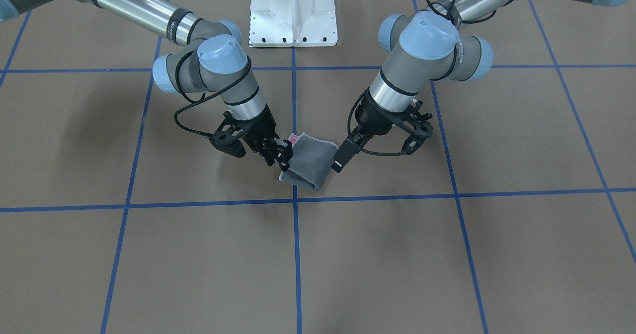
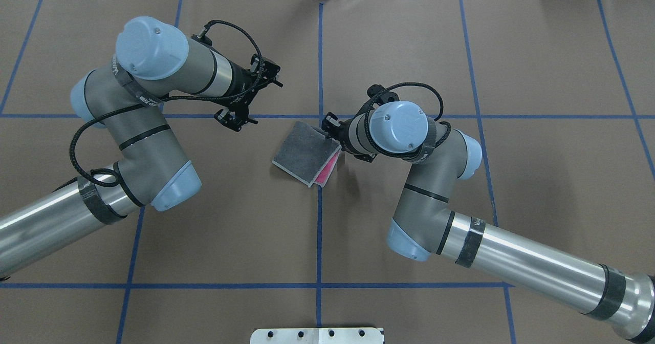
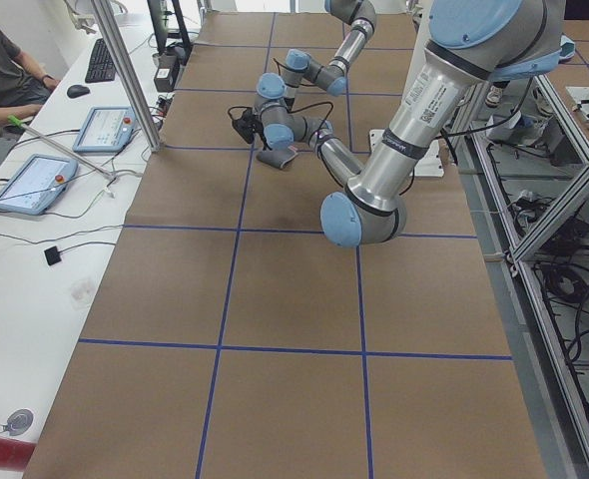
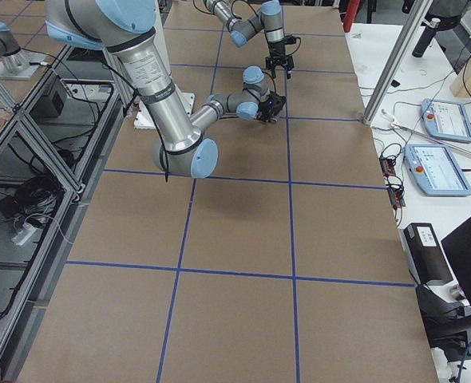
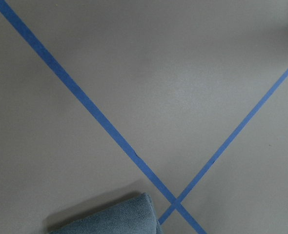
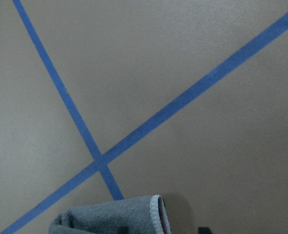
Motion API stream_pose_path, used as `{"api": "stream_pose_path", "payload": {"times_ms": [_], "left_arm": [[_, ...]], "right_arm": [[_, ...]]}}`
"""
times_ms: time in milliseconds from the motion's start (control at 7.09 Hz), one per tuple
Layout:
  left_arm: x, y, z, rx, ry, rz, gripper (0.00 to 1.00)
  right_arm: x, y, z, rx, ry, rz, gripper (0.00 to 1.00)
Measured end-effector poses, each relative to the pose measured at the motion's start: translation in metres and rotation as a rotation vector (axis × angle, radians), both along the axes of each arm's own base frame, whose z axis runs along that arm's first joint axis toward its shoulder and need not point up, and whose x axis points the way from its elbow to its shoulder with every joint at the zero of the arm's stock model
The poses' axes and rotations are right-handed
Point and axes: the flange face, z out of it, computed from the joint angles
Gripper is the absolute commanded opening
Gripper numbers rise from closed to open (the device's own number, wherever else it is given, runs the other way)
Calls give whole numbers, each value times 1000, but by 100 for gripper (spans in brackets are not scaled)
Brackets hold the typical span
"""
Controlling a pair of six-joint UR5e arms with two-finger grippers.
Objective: Fold towel twice with both arms
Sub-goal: 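Release the towel and raise the right gripper away from it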
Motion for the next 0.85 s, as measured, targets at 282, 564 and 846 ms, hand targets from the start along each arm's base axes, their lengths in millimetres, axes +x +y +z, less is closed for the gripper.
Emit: {"api": "stream_pose_path", "payload": {"times_ms": [282,564,846], "left_arm": [[0,0,-1,1,1,0,100],[0,0,-2,2,2,0,100],[0,0,-3,0,3,-1,100]], "right_arm": [[2,1,0,0,-1,0,0],[3,1,-1,-2,-1,-8,0],[14,-7,-9,-13,-11,-17,0]]}}
